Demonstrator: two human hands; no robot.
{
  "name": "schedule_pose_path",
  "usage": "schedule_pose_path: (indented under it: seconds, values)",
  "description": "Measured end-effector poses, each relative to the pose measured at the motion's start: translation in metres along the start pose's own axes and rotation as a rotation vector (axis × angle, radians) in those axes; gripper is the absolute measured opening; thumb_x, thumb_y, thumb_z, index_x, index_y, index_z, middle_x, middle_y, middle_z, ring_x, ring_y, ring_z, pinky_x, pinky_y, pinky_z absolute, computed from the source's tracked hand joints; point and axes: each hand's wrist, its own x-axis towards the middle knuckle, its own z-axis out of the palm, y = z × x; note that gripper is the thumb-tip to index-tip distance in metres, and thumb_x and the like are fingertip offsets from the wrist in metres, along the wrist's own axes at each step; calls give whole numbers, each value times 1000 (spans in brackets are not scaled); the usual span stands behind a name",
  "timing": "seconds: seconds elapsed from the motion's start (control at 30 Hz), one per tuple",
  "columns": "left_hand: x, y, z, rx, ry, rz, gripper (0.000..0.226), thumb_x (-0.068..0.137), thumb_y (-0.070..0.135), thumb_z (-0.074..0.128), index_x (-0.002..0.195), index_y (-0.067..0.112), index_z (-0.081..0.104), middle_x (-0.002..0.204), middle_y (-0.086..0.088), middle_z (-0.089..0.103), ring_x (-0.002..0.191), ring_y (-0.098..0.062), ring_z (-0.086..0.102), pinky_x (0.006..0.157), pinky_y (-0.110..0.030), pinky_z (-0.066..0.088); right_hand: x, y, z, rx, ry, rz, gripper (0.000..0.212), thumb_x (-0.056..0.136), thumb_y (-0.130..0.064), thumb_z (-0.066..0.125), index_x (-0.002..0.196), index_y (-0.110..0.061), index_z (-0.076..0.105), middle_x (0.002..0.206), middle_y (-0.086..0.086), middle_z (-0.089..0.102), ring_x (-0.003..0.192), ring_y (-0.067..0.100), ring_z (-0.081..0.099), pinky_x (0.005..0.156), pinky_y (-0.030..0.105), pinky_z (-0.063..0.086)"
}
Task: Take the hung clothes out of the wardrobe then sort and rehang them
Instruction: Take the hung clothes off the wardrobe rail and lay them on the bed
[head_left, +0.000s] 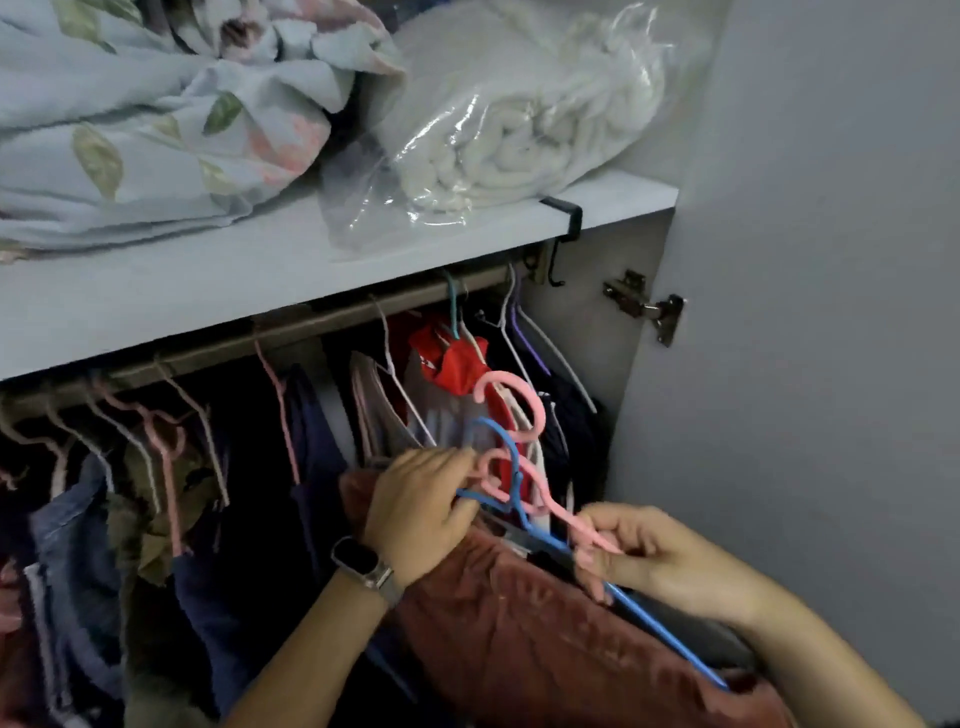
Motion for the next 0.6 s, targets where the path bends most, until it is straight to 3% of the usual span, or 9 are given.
schedule_pose_path:
  seconds: [0.1, 0.17, 0.23, 0.33, 0.47, 0.6]
  values:
    - [7, 44, 8, -168, -58, 93, 17, 66, 29, 44, 78, 26, 55, 60, 3, 62, 59, -18, 58, 59, -27, 30, -61, 4, -3, -186, 186, 81, 25, 90, -43, 54, 74, -24, 54, 64, -5, 61, 62, 3, 48, 63, 19, 38]
    - [7, 78, 15, -243, -120, 176, 19, 66, 29, 44, 77, 27, 59, 60, 4, 64, 59, -16, 59, 60, -26, 30, -107, 9, 1, -332, 349, 174, 28, 89, -51, 53, 74, -28, 54, 64, -5, 60, 60, 3, 48, 61, 23, 39]
    - [4, 113, 22, -256, -167, 252, 18, 66, 29, 48, 76, 28, 63, 62, 7, 66, 60, -14, 60, 57, -22, 31, -153, 15, 13, -504, 528, 270, 27, 86, -55, 56, 73, -32, 52, 62, -9, 56, 56, 0, 45, 55, 18, 36]
    - [-4, 172, 23, -257, -213, 368, 9, 63, 29, 59, 71, 29, 63, 59, 4, 66, 58, -18, 63, 51, -24, 37, -214, 26, 43, -741, 807, 371, 37, 79, -60, 63, 75, -26, 48, 62, -9, 47, 59, 6, 42, 54, 17, 31]
    - [-22, 252, 13, -362, -272, 500, 3, 74, 29, 66, 73, 27, 64, 64, -2, 68, 68, -32, 65, 53, -29, 42, -293, 40, 80, -745, 1167, 464, 15, 81, -35, 60, 81, -29, 47, 72, -10, 48, 76, -1, 41, 64, 18, 32]
    - [-53, 330, 6, -470, -368, 678, 10, 81, 38, 62, 78, 28, 63, 78, -1, 70, 84, -32, 65, 59, -30, 34, -370, 48, 117, -723, 1419, 565, 22, 76, -17, 52, 78, -36, 41, 71, -16, 45, 83, 9, 39, 72, 17, 33]
